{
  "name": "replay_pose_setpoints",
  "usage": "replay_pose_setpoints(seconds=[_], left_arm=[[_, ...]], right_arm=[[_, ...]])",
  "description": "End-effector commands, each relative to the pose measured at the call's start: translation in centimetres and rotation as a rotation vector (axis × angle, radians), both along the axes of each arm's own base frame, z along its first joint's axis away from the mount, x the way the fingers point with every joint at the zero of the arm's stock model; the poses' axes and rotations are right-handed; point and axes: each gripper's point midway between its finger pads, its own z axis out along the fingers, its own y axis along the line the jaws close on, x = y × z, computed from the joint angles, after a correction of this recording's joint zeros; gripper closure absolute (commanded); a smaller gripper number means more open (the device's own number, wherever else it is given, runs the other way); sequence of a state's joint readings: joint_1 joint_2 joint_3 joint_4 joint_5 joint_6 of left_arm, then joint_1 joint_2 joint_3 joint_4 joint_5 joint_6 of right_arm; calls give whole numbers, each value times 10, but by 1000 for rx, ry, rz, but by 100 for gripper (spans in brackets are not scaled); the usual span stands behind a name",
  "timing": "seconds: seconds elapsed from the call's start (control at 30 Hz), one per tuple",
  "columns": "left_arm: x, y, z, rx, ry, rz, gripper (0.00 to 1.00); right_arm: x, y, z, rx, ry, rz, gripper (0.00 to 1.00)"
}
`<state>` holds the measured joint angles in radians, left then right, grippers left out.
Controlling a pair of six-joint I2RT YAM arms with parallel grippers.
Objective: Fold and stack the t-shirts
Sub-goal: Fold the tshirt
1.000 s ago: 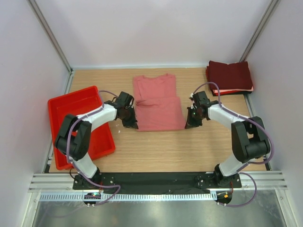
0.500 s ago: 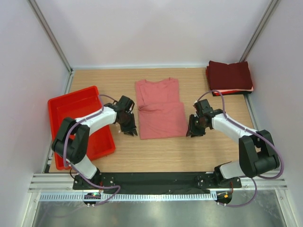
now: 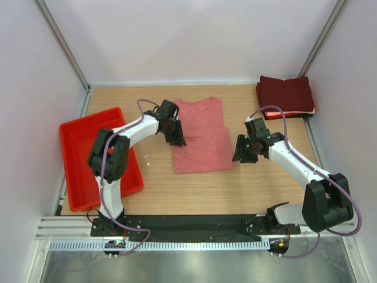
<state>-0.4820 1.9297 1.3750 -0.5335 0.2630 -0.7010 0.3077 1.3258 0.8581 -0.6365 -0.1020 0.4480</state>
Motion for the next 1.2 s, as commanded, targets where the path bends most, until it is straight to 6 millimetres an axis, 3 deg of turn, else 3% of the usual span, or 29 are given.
replay_pose_setpoints(seconds=[0.0,0.07,0.17,0.27,0.33,0.47,0.5,0.57,0.6,0.7,0.73,0.87,1.03,1.17], left_arm=[[33,-6,7,7,-67,8,76],[54,1,14,23,-94,47,77],[82,29,14,105,-123,151,76],[93,58,9,165,-103,233,74],[98,64,10,166,-115,235,74],[96,59,27,122,-149,180,72],[89,58,24,109,-143,159,71],[83,47,36,34,-176,99,66],[78,46,35,26,-174,84,65],[65,43,25,-5,-159,55,62],[60,43,17,-7,-143,48,62],[61,40,7,-17,-129,35,60],[70,42,-1,12,-117,42,58],[70,53,6,64,-137,55,57]], right_arm=[[12,4,31,25,-88,-1,55],[14,5,36,29,-97,3,55],[18,4,36,21,-113,4,55],[19,2,28,-2,-101,11,52],[23,2,24,-2,-106,13,51],[39,9,21,24,-111,21,49],[47,9,15,28,-97,18,49],[64,16,23,65,-123,46,47],[74,13,15,67,-103,34,46],[103,17,22,135,-131,50,44],[111,14,11,153,-103,45,44],[137,22,10,223,-117,107,43],[151,27,-5,257,-103,144,43],[160,32,-18,284,-89,153,43]])
